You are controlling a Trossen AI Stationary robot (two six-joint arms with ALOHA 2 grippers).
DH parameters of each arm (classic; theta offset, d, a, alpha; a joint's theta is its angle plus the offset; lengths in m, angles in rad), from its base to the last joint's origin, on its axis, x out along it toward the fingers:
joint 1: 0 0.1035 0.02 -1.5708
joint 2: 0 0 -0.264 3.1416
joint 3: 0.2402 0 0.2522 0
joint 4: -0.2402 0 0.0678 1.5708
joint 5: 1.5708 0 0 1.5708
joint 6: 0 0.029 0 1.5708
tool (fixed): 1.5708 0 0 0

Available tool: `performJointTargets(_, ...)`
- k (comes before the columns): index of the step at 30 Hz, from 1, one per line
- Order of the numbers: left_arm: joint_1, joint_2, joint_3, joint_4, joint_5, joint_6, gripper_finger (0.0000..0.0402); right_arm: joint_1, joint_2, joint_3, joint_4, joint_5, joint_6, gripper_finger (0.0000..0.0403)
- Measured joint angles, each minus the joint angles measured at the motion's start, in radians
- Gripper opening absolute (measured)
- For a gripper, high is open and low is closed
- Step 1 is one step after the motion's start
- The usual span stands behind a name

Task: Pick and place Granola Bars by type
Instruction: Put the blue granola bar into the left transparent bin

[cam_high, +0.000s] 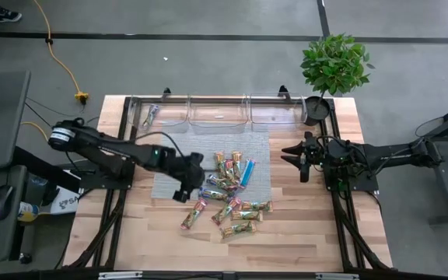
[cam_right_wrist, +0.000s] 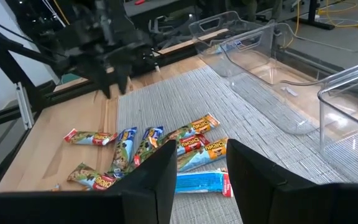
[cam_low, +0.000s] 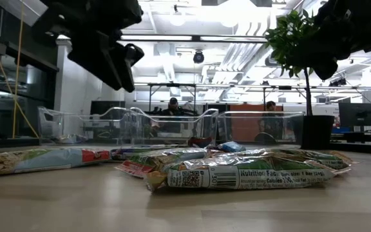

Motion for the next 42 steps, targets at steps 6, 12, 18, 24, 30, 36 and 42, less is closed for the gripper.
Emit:
performJointTargets(6,-0.068,0.1,0.002,0.111,-0.029,-0.037,0.0141,0.0,0.0,0.0,0.0,-0.038,-0.001,0.0124)
performJointTargets(12,-0.06,0.225,0.072,0.119,-0.052,-0.039,0.0163,0.0,0.0,0.0,0.0,-0.067,0.004,0.0124)
performJointTargets(18,-0.047,0.34,0.164,0.086,-0.048,-0.031,0.0202,0.0,0.0,0.0,-0.002,-0.088,0.016,0.0124)
performJointTargets(24,-0.047,0.405,0.216,0.003,-0.041,-0.027,0.0218,0.0,0.01,0.0,-0.009,-0.137,0.041,0.0124)
performJointTargets(30,-0.047,0.432,0.227,-0.007,-0.007,-0.027,0.0218,0.0,0.022,0.0,-0.02,-0.173,0.05,0.0124)
performJointTargets(36,-0.047,0.441,0.227,-0.004,-0.033,-0.027,0.0218,0.0,0.019,0.0,-0.018,-0.182,0.05,0.0124)
performJointTargets(42,-0.048,0.478,0.23,0.002,-0.046,-0.04,0.0218,0.0,0.019,0.0,-0.018,-0.185,0.05,0.0124)
